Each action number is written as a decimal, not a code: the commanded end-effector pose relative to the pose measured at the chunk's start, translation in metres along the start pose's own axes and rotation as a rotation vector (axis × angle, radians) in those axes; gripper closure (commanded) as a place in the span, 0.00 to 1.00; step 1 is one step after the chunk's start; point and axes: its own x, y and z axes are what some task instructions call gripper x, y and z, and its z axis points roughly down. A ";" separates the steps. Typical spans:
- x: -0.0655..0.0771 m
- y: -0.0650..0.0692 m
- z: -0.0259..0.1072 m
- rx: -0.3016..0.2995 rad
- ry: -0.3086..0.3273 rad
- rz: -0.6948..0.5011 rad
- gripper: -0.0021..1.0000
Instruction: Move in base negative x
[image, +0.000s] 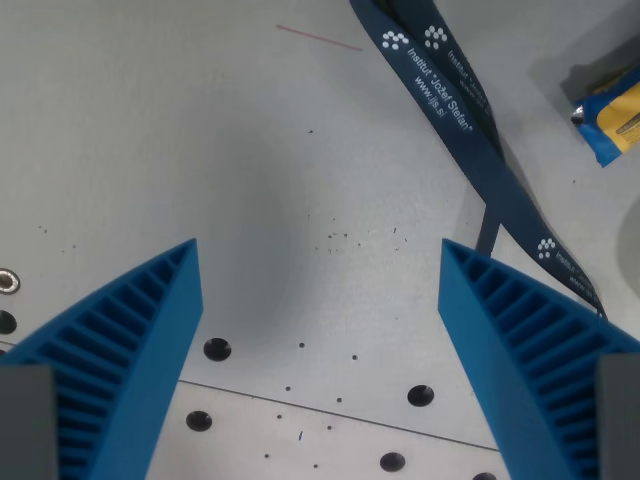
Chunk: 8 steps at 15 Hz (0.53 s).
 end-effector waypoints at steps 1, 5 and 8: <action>-0.005 -0.003 -0.001 -0.001 0.003 0.000 0.00; -0.025 -0.014 0.000 -0.001 0.003 0.000 0.00; -0.040 -0.023 0.001 -0.001 0.003 0.000 0.00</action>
